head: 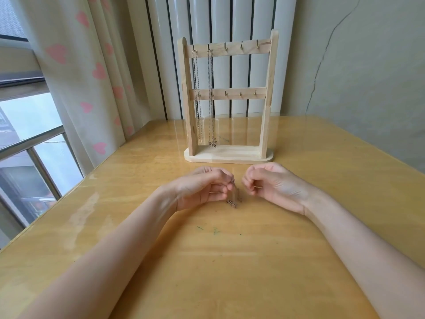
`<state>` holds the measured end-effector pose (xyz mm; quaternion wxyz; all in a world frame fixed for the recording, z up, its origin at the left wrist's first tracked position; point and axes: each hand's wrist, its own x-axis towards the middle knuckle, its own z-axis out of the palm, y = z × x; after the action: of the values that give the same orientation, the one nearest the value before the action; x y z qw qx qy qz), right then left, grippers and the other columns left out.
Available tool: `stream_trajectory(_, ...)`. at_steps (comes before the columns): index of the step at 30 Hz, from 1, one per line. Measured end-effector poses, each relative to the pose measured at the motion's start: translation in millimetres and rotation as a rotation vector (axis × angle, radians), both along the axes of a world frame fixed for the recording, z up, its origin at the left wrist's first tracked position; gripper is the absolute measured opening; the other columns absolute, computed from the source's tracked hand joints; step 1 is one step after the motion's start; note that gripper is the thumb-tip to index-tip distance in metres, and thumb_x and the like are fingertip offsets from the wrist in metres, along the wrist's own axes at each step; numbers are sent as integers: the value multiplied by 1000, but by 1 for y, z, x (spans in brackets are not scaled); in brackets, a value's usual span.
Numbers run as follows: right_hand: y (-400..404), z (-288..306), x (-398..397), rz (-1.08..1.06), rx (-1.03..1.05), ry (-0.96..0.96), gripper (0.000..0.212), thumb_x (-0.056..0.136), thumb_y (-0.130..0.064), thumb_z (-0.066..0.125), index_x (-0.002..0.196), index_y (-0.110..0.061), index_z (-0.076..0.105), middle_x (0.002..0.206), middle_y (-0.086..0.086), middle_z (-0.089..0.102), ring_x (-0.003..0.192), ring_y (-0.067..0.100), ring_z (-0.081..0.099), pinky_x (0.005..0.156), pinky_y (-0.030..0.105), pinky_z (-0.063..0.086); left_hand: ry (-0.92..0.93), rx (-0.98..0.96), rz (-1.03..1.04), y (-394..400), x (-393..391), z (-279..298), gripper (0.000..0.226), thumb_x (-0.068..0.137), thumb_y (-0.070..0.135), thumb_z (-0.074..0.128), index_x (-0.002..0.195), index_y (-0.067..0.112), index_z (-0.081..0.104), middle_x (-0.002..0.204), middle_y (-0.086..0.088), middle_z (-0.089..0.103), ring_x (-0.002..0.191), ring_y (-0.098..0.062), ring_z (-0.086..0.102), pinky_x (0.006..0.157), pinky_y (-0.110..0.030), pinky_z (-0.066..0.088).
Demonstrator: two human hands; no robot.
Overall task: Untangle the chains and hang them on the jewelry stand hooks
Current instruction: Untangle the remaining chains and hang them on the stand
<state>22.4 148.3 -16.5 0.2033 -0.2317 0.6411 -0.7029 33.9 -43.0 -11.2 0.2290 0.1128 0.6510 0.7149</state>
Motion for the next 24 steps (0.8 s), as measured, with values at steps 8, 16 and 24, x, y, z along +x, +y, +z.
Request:
stream_trajectory(8, -9, -4, 1, -284, 113, 117, 7, 76, -7, 69, 79, -1, 70, 77, 7, 66, 71, 13, 51, 59, 20, 40, 56, -19, 93, 0, -3, -2, 27, 86, 7, 57, 63, 19, 65, 65, 4, 66, 55, -1, 59, 59, -14, 53)
stream_trajectory(16, -12, -2, 5, -329, 205, 183, 5, 76, -8, 70, 77, -3, 70, 73, 7, 62, 54, 6, 44, 52, 13, 39, 125, -125, 137, 5, -3, -6, 18, 84, 12, 62, 68, 18, 68, 67, 5, 68, 61, -1, 60, 64, -15, 53)
stream_trajectory(24, -9, 3, 6, -81, 259, 89, 18, 82, 0, 58, 66, -6, 63, 68, 7, 58, 62, 11, 47, 57, 20, 37, 72, -175, -17, 8, -1, -4, 10, 80, 12, 57, 73, 15, 63, 64, 4, 63, 57, -3, 55, 60, -15, 50)
